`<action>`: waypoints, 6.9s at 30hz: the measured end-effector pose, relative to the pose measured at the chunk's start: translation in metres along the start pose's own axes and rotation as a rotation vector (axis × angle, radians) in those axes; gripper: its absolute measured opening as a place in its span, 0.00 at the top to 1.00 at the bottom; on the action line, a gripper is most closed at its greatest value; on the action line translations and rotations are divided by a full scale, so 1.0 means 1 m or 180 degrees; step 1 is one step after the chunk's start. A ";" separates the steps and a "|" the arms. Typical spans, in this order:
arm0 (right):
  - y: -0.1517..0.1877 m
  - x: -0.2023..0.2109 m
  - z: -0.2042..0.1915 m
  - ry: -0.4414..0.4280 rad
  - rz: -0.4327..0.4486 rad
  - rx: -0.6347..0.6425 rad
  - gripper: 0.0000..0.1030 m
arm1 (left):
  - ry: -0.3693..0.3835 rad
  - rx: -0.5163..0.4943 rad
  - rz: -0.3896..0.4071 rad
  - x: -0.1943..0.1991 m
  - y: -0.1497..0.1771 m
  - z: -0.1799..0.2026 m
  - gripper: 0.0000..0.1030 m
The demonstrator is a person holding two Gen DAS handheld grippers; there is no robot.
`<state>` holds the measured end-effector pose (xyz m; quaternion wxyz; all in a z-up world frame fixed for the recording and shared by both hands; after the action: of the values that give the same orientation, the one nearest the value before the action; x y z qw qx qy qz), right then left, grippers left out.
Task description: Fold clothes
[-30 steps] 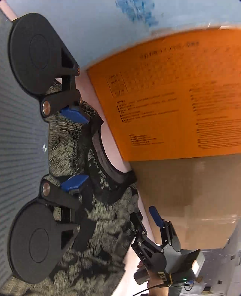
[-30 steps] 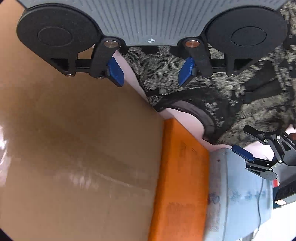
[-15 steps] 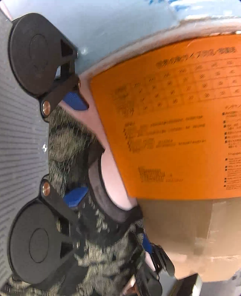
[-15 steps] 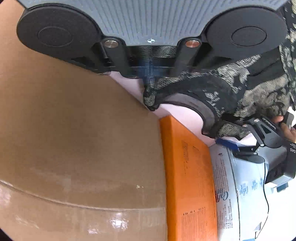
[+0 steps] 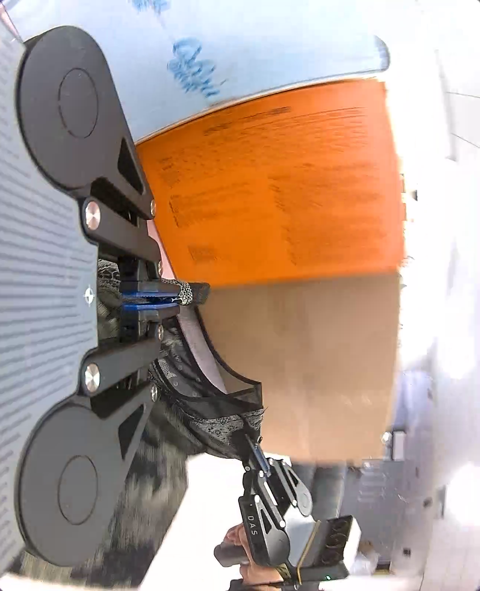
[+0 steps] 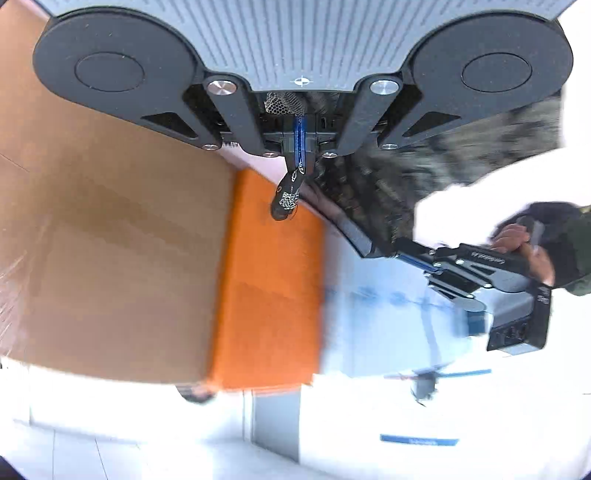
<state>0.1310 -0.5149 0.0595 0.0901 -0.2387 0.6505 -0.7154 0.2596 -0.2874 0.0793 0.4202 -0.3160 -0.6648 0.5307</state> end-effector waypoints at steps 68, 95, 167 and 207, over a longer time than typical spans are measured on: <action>0.136 0.093 -0.013 0.0608 0.0147 -0.2384 0.00 | -0.1594 0.0961 -0.0906 0.074 0.142 0.072 0.00; 0.135 0.067 0.001 0.0534 0.0113 -0.2437 0.00 | -0.0884 0.1781 -0.0351 0.050 0.128 0.049 0.00; 0.054 -0.175 -0.133 0.0087 -0.0163 -0.2033 0.27 | -0.3024 0.2096 0.0588 0.388 0.200 -0.096 0.19; 0.080 -0.093 -0.293 -0.0375 -0.0825 -0.0282 0.00 | -0.4066 0.1222 -0.0946 0.303 0.194 0.027 0.00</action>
<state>0.0627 -0.2253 -0.0512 0.0243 -0.3659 0.6388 -0.6764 0.0945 0.0091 -0.0437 0.0625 0.2340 -0.7129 0.6582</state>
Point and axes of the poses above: each gripper's, at about its wrist camera, not at the fingertips, and x roughly against the way its jaws point, z to its right, y to its underside, the point moved 8 cm from there along -x, roughly the way its jaws point, and after that the axes turned 10 degrees about z, right-handed, at the moved point
